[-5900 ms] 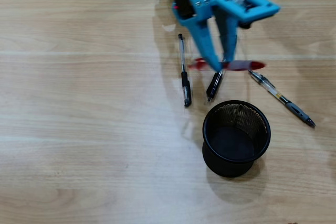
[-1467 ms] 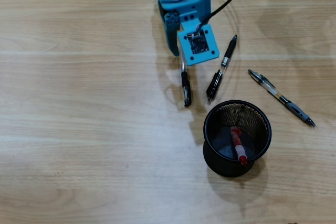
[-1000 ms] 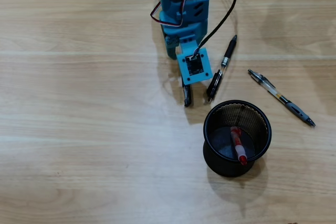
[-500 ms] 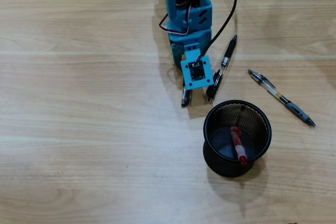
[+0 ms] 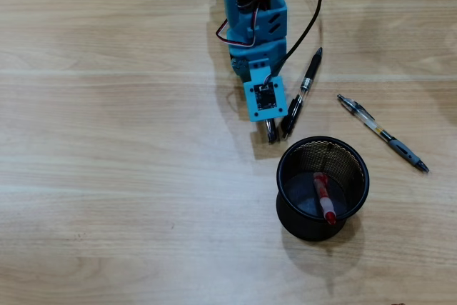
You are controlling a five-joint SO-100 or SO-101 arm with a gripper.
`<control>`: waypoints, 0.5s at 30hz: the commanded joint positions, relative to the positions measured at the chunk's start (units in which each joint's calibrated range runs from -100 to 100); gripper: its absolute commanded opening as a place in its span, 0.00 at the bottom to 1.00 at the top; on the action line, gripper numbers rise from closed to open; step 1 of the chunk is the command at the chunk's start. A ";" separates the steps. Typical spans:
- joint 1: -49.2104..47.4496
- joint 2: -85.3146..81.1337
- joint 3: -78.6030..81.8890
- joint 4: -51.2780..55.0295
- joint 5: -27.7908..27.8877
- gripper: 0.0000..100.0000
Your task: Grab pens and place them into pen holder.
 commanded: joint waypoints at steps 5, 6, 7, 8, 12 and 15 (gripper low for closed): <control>1.72 -7.77 -0.81 1.02 0.23 0.02; 2.18 -9.90 -0.81 1.02 0.33 0.02; 2.54 -12.02 -0.81 1.02 0.39 0.02; 2.82 -14.14 -0.81 1.11 0.39 0.02; 3.82 -23.06 -1.26 1.11 1.64 0.02; 4.56 -27.99 -4.88 1.11 2.69 0.02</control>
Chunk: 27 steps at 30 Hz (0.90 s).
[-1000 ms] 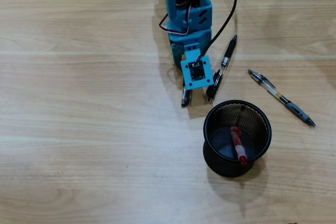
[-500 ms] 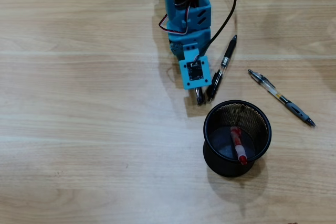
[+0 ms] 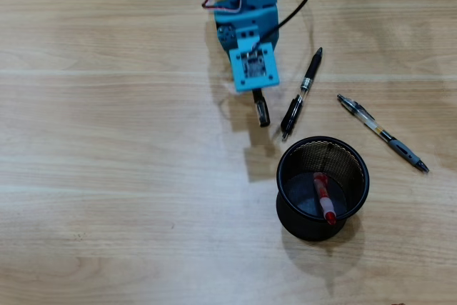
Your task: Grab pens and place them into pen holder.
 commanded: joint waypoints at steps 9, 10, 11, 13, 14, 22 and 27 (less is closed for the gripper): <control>0.95 -7.85 -19.90 -0.66 2.02 0.02; 0.13 -7.00 -21.35 -0.75 1.92 0.02; -0.60 -5.81 -23.25 -0.75 1.76 0.02; -1.79 -3.09 -27.68 -0.75 1.66 0.02; -2.34 -1.40 -30.04 -0.75 1.66 0.02; -6.73 14.40 -51.57 -0.84 1.60 0.02; -7.55 23.83 -62.52 -5.49 2.02 0.02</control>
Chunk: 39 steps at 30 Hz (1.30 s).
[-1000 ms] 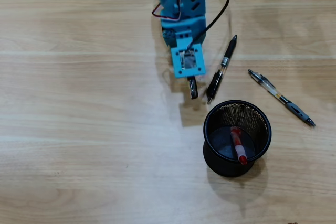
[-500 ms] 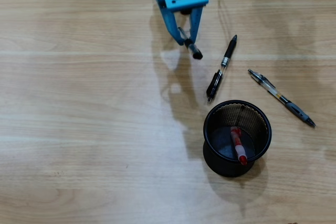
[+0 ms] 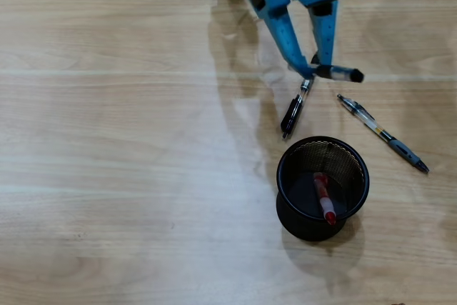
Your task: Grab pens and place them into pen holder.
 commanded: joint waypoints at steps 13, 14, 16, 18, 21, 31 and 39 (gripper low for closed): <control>-1.79 18.72 -8.60 -27.24 -0.17 0.02; -1.70 19.32 -8.60 -27.24 -0.17 0.02; -1.52 20.34 -8.51 -27.24 -0.17 0.02; -1.43 21.19 -8.51 -27.24 -0.11 0.02; -1.33 21.78 -8.51 -27.33 -0.17 0.02; -1.52 22.37 -8.51 -27.33 -0.22 0.11; -1.70 21.53 -8.51 -26.60 -0.11 0.12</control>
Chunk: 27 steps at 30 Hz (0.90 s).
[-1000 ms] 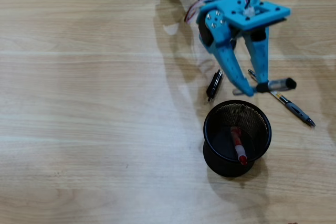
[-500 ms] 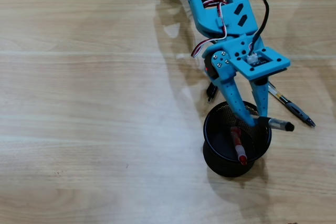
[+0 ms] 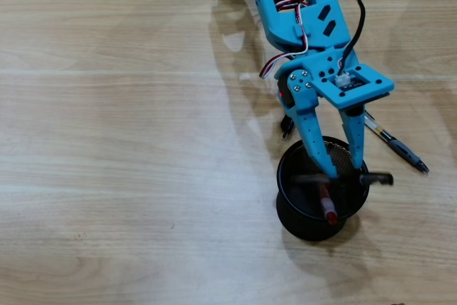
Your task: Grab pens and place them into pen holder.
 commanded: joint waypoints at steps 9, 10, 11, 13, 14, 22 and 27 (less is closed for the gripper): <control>-0.73 -10.08 -1.83 14.13 0.25 0.11; -0.54 -11.78 -1.83 18.41 0.25 0.09; -0.27 -13.56 -1.83 22.96 0.25 0.06; 0.00 -17.30 -1.83 31.53 0.25 0.01; 0.10 -19.08 -1.83 35.45 0.20 0.02; 0.55 -29.53 -1.83 55.04 -0.22 0.02; -1.19 -31.82 -1.74 57.04 -2.63 0.02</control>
